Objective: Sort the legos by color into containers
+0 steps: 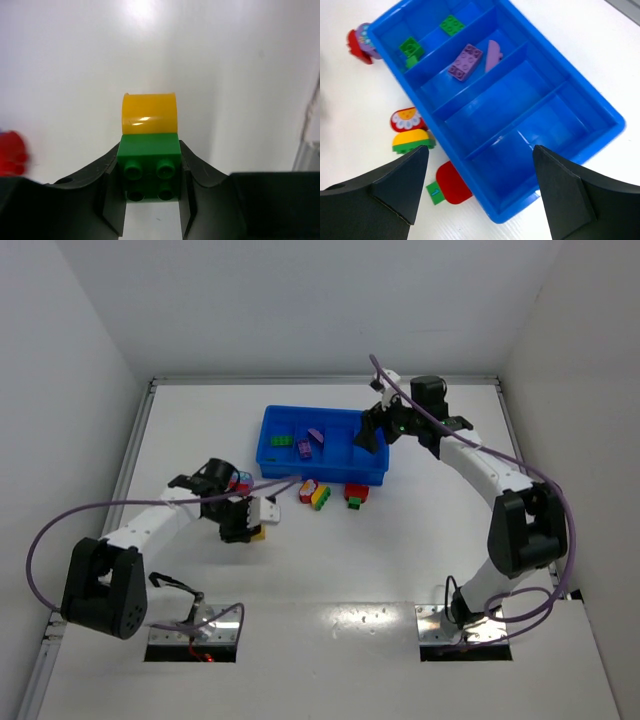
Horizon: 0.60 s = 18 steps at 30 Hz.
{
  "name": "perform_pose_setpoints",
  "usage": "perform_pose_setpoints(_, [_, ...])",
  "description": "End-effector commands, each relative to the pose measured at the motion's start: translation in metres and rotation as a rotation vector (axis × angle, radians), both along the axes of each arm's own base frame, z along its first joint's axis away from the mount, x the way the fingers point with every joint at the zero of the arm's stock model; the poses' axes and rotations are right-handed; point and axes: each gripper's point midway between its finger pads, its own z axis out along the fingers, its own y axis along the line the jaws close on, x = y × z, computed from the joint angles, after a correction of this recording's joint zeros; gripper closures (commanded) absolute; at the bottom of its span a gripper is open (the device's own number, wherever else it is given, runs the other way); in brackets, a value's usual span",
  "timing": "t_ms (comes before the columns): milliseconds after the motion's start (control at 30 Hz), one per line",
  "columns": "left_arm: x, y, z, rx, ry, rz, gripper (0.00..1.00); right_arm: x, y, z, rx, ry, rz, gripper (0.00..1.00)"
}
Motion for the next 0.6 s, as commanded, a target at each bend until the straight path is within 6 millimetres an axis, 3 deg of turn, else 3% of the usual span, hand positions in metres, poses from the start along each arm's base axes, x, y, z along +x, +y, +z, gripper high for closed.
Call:
perform_pose_setpoints(0, [0.054,-0.040,0.052,-0.220,-0.059,0.132,0.99,-0.005,0.016,0.014,0.080,-0.027,0.101,0.15])
perform_pose_setpoints(133, [0.082,-0.068,0.090,-0.407,0.100,0.281,0.99,-0.036,0.045,0.029,0.217,0.025,0.290,0.16])
perform_pose_setpoints(300, [0.106,-0.095,0.134,-0.593,0.211,0.297,0.96,-0.061,0.063,0.059,0.385,0.102,0.469,0.17])
perform_pose_setpoints(467, [0.117,-0.110,0.168,-0.716,0.323,0.300,0.92,-0.066,0.072,0.076,0.492,0.177,0.520,0.17])
perform_pose_setpoints(567, [0.118,-0.117,0.187,-0.774,0.366,0.272,0.90,-0.065,0.074,0.075,0.543,0.242,0.501,0.17])
